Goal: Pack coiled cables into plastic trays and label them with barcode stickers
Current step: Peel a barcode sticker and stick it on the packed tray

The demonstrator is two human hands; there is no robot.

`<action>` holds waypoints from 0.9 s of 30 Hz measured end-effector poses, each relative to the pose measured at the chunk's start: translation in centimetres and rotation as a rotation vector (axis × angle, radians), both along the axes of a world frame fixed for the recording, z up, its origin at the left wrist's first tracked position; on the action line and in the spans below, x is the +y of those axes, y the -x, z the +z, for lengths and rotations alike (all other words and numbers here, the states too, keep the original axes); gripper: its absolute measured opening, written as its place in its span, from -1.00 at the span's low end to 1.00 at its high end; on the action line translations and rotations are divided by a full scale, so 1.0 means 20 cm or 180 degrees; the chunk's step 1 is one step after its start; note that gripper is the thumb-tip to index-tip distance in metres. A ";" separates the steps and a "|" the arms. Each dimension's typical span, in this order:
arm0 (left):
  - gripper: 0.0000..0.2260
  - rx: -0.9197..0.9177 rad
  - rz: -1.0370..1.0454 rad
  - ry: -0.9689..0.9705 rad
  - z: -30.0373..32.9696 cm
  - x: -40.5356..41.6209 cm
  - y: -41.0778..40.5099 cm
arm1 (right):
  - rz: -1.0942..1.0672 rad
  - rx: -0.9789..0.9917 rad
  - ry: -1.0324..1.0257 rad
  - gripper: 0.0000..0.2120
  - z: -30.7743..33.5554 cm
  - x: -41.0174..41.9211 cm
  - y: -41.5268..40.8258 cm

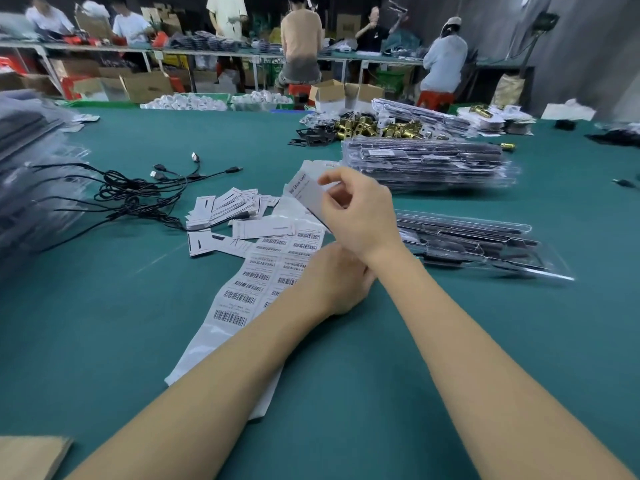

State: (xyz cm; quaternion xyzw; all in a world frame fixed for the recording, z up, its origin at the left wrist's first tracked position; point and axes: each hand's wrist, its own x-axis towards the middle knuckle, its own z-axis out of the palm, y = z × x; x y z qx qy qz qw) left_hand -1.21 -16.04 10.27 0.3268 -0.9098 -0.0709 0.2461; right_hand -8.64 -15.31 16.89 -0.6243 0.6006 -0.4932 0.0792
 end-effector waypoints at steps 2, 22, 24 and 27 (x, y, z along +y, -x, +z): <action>-0.76 0.0117 0.0084 0.0143 0.00 0.00 0.00 | -0.0100 -0.0067 0.0078 -0.86 -0.03 0.09 0.13; -0.68 -0.0276 0.0158 0.0013 0.00 -0.01 0.00 | -0.1272 0.1494 0.0663 -0.91 -0.23 0.28 0.30; -0.70 -0.0277 0.0135 -0.0010 0.01 0.00 0.00 | -0.1329 0.1525 0.0607 -0.91 -0.24 0.29 0.28; -0.72 -0.0241 0.0064 -0.0073 0.01 0.00 0.00 | -0.1341 0.1514 0.0534 -0.93 -0.25 0.31 0.26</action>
